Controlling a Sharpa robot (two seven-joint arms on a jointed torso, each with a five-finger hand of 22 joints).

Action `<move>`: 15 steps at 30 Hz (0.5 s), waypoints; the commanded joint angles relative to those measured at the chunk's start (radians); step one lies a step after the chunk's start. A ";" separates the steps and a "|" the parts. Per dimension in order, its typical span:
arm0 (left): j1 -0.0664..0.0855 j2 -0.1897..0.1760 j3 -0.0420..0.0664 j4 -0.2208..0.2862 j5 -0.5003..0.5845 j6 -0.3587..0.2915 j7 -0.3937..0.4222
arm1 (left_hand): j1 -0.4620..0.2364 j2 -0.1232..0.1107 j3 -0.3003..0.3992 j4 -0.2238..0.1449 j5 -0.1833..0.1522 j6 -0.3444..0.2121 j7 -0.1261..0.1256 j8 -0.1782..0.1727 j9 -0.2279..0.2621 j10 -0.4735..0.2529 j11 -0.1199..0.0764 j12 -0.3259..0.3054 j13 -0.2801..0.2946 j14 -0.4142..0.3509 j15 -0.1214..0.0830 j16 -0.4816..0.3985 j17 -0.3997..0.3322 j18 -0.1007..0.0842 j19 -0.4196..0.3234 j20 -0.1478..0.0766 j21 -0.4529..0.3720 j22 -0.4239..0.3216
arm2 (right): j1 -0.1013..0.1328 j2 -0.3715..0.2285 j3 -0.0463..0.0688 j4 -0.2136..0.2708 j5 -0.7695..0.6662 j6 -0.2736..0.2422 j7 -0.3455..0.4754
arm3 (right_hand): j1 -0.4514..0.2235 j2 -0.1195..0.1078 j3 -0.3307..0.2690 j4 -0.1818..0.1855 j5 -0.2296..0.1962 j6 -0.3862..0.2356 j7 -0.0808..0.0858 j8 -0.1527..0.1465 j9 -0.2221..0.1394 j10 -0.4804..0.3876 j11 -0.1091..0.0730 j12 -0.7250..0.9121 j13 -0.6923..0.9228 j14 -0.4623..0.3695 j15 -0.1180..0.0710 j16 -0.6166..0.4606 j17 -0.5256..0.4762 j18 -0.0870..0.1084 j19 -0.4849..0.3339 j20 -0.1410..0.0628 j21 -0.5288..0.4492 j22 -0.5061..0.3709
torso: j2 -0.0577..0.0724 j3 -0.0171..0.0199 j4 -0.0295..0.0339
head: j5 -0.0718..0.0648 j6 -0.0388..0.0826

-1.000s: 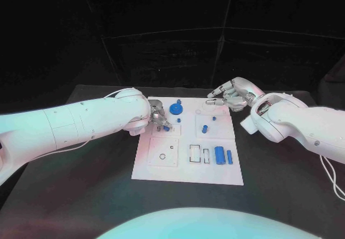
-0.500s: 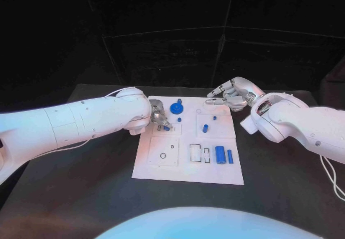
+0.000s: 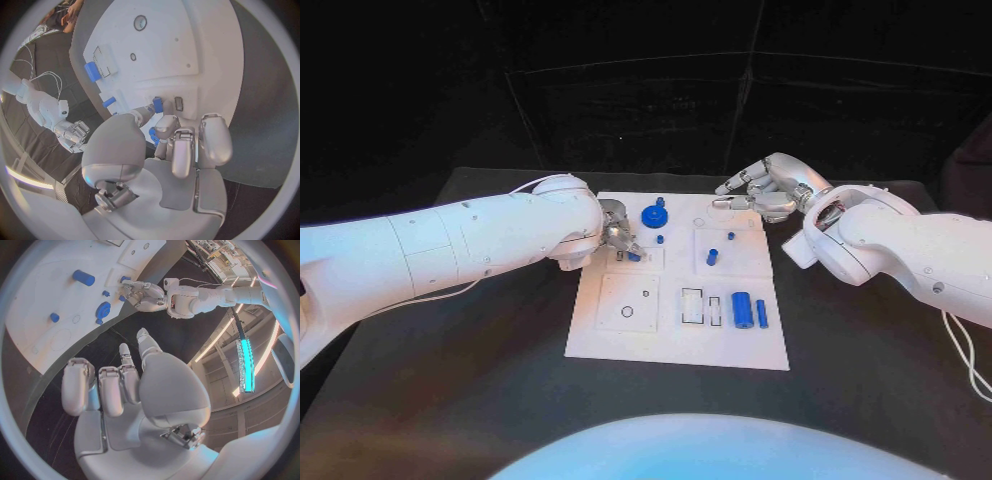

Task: Assemble the parts on the task board

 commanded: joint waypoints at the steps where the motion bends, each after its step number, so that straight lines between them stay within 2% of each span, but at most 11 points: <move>1: -0.005 0.001 -0.004 -0.001 -0.006 0.031 -0.023 | 0.000 0.007 0.173 -0.161 0.004 0.004 -0.006 0.006 0.002 0.006 -0.001 0.005 0.003 0.106 0.001 0.003 0.263 -0.015 0.010 0.000 0.007 0.002 | 0.002 0.002 0.001 0.001 -0.003 -0.001 0.007 | -0.006 0.000 -0.005 0.001 0.005 0.004 0.001 0.005 0.000 0.009 -0.001 -0.006 0.132 0.074 -0.003 -0.006 0.123 -0.011 -0.005 -0.003 -0.005 -0.001 | 0.000 0.0002 -0.0007 | 0.001 0.000; 15: -0.004 0.019 -0.004 -0.029 0.010 0.060 -0.033 | -0.090 0.018 0.137 -0.104 0.001 0.025 -0.021 0.027 0.015 0.026 -0.011 0.031 0.033 0.106 -0.007 0.003 0.263 -0.017 0.017 -0.006 0.013 0.016 | 0.002 0.003 0.001 0.001 -0.003 -0.001 0.005 | -0.006 0.000 -0.005 0.001 0.005 0.004 0.001 0.005 0.000 0.009 -0.001 -0.006 0.132 0.074 -0.003 -0.006 0.123 -0.011 -0.005 -0.003 -0.005 -0.001 | 0.000 0.0012 -0.0008 | -0.002 -0.002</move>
